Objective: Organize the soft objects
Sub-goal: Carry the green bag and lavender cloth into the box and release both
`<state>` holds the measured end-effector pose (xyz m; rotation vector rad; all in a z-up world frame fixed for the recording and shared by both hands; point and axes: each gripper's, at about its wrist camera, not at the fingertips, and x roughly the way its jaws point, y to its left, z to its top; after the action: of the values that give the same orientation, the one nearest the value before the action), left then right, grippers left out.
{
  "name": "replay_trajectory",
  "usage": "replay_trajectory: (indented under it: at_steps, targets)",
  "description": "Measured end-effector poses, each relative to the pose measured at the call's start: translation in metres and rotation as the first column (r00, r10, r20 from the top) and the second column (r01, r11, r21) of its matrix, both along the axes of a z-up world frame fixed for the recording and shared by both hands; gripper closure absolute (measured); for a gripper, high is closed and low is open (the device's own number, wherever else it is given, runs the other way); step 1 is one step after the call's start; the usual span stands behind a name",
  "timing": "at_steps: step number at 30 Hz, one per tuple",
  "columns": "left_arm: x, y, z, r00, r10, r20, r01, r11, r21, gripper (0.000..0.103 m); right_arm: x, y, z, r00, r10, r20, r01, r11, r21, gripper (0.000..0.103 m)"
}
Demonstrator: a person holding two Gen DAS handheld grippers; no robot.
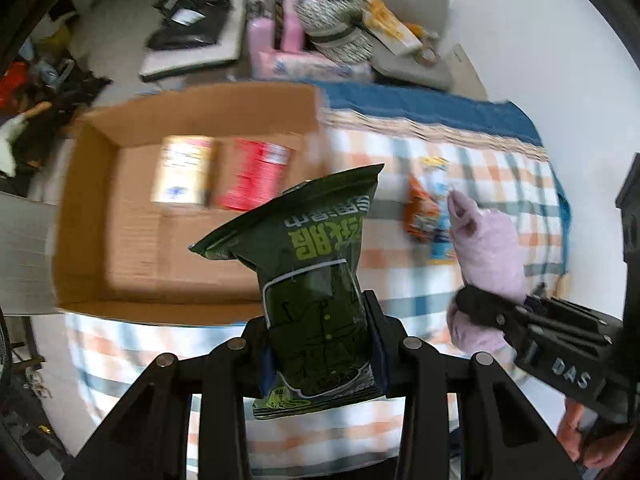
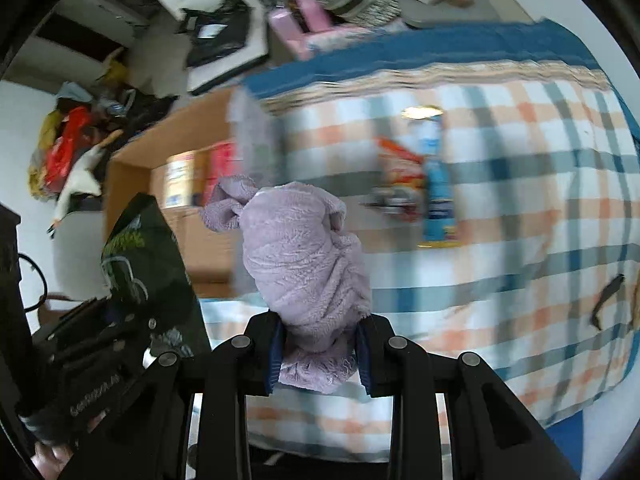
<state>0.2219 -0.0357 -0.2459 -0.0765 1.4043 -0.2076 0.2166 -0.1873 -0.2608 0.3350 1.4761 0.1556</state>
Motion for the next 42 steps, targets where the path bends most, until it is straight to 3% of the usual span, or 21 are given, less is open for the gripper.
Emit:
replay_trajectory:
  at_steps: [9,15,20,33,42]
  targets:
    - [0.017,0.106,0.017,0.995,0.052,0.083,-0.063,0.99,0.128,0.069,0.007,0.115,0.012,0.999,0.03,0.014,-0.03,0.999,0.014,0.071]
    - [0.035,0.148,0.007,0.993,0.079,0.084,-0.09,0.987,0.133,0.069,0.017,0.152,0.003,0.999,0.033,0.003,-0.032,0.999,-0.036,0.071]
    - [0.055,0.172,-0.011,0.995,0.093,0.046,-0.098,0.988,0.121,0.069,0.03,0.162,-0.02,1.0,0.015,-0.028,-0.017,0.997,-0.072,0.071]
    - [0.129,0.181,-0.101,0.991,0.049,-0.126,-0.033,0.992,0.125,0.069,0.061,0.162,-0.114,0.984,-0.041,-0.175,0.012,0.987,-0.163,0.071]
    - [0.158,0.187,-0.131,0.982,0.055,-0.179,-0.032,0.992,0.124,0.068,0.071,0.162,-0.14,0.977,-0.054,-0.204,0.011,0.979,-0.205,0.07]
